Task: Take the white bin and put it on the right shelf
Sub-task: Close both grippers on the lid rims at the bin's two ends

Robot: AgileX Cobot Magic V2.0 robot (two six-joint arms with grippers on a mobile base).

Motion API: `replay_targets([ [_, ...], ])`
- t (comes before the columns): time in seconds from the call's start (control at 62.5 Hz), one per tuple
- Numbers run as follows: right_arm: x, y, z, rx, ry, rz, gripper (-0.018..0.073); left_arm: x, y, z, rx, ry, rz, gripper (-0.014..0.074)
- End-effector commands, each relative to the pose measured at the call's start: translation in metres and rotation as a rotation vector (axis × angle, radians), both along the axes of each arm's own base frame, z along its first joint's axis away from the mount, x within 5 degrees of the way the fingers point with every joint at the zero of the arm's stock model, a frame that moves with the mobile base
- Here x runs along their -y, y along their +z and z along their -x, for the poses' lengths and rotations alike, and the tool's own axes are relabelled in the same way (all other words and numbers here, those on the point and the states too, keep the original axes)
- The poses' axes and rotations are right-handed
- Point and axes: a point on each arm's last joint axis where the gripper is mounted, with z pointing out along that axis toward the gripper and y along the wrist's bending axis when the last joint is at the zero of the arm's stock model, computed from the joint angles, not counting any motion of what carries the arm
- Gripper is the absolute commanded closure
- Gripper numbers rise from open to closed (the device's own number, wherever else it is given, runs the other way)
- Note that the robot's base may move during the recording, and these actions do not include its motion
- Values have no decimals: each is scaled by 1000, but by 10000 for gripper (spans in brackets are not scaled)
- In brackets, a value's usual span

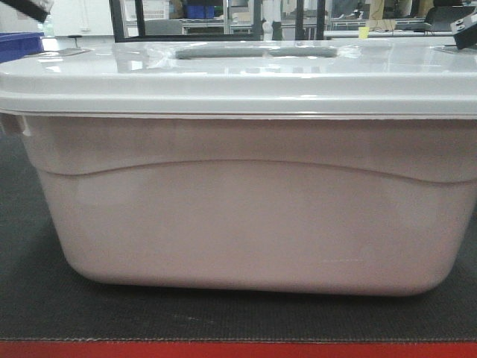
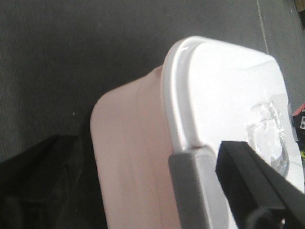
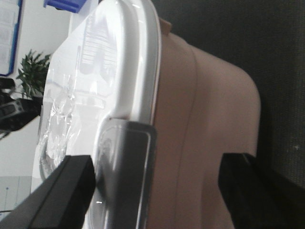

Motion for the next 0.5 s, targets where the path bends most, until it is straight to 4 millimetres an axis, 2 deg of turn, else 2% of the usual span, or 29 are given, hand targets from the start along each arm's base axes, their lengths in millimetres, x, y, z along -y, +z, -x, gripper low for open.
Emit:
replay_targets([
  [0.0, -9, 22, 6, 106, 79, -136, -71, 9, 13, 16, -13, -99, 108, 123],
  [0.256, -13, 29, 1, 142, 52, -202, -71, 29, -2, 26, -75, -157, 130, 123],
  [0.48, -32, 30, 1, 140, 123, -222, -71, 50, 1, 28, -72, -208, 178, 123],
])
